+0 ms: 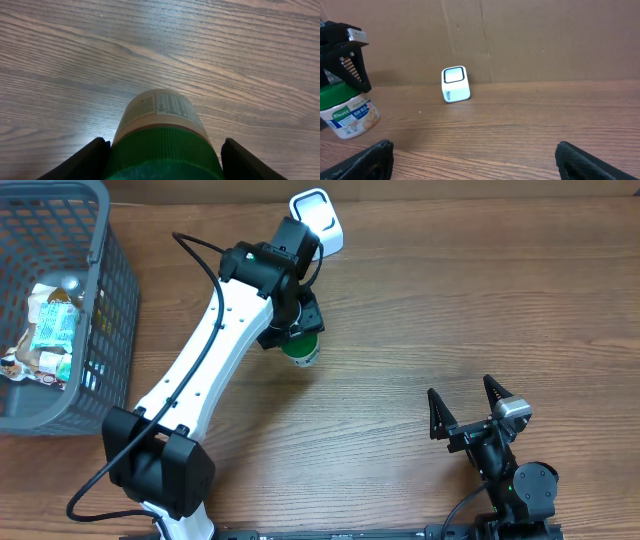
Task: Scan the item barcode
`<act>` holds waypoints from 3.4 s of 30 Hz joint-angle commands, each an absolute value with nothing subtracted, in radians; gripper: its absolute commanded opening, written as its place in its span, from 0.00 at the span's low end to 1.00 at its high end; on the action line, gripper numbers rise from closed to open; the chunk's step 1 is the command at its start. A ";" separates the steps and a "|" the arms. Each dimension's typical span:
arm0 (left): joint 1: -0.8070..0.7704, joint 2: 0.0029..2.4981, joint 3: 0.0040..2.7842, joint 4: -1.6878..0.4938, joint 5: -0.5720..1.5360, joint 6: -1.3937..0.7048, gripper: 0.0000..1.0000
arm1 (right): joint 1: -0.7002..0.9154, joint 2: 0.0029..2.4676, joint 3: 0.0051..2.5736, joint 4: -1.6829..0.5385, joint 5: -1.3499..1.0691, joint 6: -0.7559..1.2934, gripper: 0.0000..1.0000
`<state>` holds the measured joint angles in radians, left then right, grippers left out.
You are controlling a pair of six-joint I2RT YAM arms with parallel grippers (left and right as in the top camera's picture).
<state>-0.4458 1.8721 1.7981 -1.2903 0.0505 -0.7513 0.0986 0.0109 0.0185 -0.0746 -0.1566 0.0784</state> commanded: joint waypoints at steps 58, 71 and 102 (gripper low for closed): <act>-0.590 2.181 1.856 -1.267 0.044 -0.318 0.89 | 0.094 0.003 0.008 -0.070 -0.151 0.078 1.00; -0.612 2.181 1.814 -1.226 0.059 -0.374 0.58 | 0.094 0.003 0.008 -0.070 -0.151 0.078 1.00; -0.702 2.151 1.987 -1.287 -0.003 -0.497 0.85 | 0.094 0.003 0.008 -0.069 -0.151 0.078 1.00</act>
<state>-0.7036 2.1624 1.8690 -1.2606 0.0452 -0.4957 0.0986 0.0109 0.0185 -0.0746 -0.1566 0.0792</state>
